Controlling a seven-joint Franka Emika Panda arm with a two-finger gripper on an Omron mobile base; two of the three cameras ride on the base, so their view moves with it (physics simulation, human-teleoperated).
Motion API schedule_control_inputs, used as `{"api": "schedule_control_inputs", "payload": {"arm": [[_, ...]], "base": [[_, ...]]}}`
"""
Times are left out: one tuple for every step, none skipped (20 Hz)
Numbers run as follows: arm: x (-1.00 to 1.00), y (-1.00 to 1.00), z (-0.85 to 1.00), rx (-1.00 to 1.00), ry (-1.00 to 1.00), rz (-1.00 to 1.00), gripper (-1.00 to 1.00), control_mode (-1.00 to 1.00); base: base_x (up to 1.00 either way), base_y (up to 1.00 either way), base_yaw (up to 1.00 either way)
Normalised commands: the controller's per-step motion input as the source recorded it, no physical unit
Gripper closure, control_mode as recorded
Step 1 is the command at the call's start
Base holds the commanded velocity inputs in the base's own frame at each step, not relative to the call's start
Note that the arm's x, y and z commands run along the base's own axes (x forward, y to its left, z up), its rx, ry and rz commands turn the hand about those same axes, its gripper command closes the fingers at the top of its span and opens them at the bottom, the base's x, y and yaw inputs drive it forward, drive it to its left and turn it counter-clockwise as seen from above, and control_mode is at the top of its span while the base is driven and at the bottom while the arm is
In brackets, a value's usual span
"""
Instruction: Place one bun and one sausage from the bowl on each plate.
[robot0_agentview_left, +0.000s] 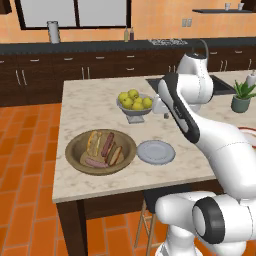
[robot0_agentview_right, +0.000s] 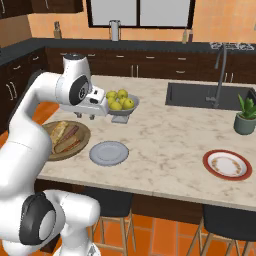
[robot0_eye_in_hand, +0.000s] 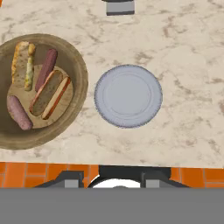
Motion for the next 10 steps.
{"api": "schedule_control_inputs", "payload": {"arm": [[-0.04, 0.0, 0.0, 0.0, 0.0, 0.0, -1.0, -1.0], [-0.04, 0.01, 0.0, 0.0, 0.0, 0.0, -1.0, -1.0], [-0.18, 0.26, 0.0, 0.0, 0.0, 0.0, -1.0, -1.0], [-0.12, 0.54, -0.02, -0.03, 0.0, 0.0, -1.0, -1.0], [-0.11, 0.74, -0.07, -0.06, -0.01, 0.0, -1.0, -1.0], [0.0, 0.94, -0.12, -0.04, 0.0, 0.0, -1.0, -1.0], [0.08, 1.0, -0.18, -0.05, 0.0, 0.0, -1.0, -1.0], [0.26, 1.0, -0.24, -0.03, 0.04, 0.0, -1.0, -1.0], [0.41, 1.0, -0.31, -0.03, 0.07, 0.0, -1.0, -1.0], [0.48, 1.0, -0.36, -0.04, 0.07, 0.0, -1.0, -1.0]], "base": [[0.0, 0.0, 0.0], [0.0, 0.0, 0.0], [0.0, 0.0, 0.0], [0.0, 0.0, 0.0], [0.0, 0.0, 0.0], [0.0, 0.0, 0.0], [0.0, 0.0, 0.0], [0.0, 0.0, 0.0], [0.0, 0.0, 0.0], [0.0, 0.0, 0.0]]}}
